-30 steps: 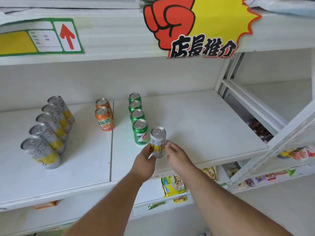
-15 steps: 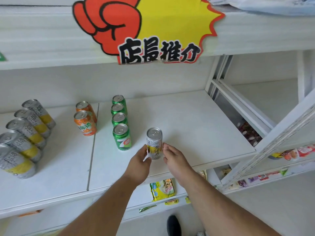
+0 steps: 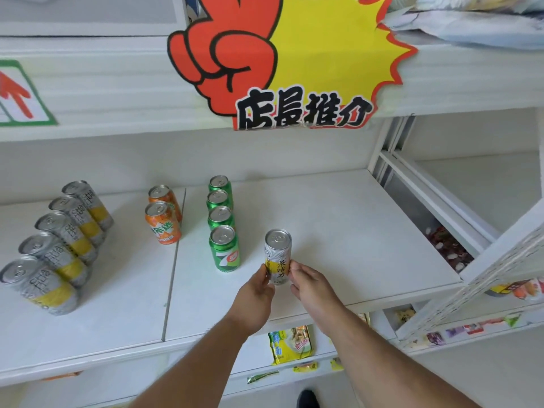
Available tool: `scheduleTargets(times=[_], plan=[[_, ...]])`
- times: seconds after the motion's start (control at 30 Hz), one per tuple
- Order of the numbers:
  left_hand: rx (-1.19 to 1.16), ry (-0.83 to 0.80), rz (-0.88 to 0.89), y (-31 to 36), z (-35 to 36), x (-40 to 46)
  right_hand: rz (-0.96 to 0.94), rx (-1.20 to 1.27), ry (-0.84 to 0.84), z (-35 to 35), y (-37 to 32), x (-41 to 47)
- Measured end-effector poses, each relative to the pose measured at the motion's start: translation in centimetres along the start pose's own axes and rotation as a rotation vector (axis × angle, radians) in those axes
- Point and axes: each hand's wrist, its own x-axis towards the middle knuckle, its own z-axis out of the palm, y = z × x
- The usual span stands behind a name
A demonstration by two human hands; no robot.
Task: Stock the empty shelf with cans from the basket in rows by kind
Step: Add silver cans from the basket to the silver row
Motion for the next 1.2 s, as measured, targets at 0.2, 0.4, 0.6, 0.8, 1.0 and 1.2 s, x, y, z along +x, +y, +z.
scheduleTargets(times=[0.2,0.4,0.6,0.8,1.0,1.2], plan=[[0.046,-0.023,0.003,0.3,-0.4,3.5,-0.013,-0.028,-0.021,-0.1,-0.5,4.0],[0.056,0.023,-0.012,1.4,-0.2,8.5,-0.021,-0.047,-0.063,-0.5,-2.1,9.2],[0.092,0.093,-0.026,2.2,-1.2,13.4,-0.059,-0.11,-0.096,-0.3,-3.6,14.7],[0.096,0.152,-0.058,2.2,-1.9,17.7,-0.116,-0.107,-0.121,0.2,-5.3,18.1],[0.072,0.192,-0.052,2.5,-0.6,20.7,-0.121,-0.1,-0.104,-0.9,-5.8,20.4],[0.09,0.193,-0.05,3.8,0.0,21.6,-0.131,-0.111,-0.098,-1.6,-6.6,22.3]])
